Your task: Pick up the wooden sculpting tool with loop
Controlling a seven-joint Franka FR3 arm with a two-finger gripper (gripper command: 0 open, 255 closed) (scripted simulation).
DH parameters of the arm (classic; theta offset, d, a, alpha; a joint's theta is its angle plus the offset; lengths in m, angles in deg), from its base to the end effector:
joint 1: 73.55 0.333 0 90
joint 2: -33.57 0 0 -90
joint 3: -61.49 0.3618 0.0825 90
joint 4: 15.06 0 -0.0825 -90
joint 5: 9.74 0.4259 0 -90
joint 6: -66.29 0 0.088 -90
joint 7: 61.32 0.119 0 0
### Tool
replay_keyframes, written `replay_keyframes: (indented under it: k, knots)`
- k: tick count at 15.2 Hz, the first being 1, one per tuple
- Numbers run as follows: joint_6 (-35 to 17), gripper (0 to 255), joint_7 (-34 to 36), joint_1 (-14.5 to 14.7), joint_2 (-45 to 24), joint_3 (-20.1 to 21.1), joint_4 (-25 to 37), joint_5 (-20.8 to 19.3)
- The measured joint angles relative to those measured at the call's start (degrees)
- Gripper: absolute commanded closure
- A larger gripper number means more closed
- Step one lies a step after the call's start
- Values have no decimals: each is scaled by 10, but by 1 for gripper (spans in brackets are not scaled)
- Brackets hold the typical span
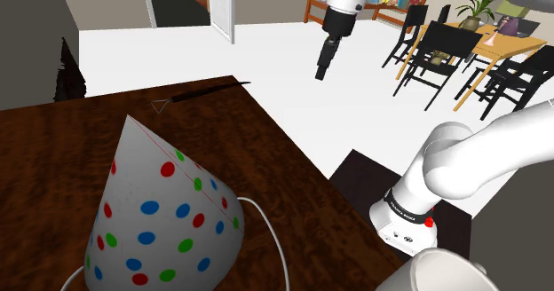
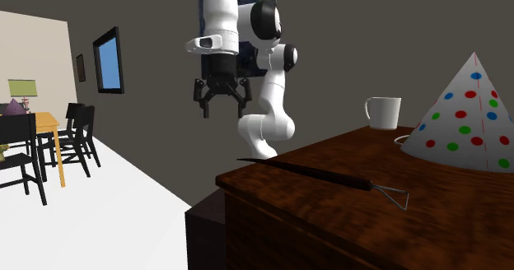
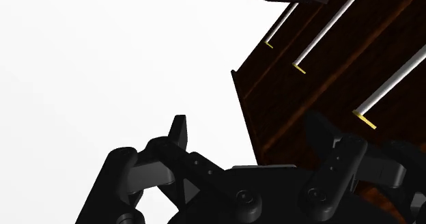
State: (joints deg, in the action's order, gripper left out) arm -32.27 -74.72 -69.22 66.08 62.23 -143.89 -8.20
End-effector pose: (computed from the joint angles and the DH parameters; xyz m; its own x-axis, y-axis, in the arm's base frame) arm 0.3982 0.0392 0.6021 0.9494 0.3112 0.0425 0.3119 -0.9501 -0.0102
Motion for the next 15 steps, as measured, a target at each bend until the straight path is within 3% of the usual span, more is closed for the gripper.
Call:
replay_keyframes:
  k: [15]
  knots:
    - [-77, 0, -255, 93, -264, 21, 221, 25]
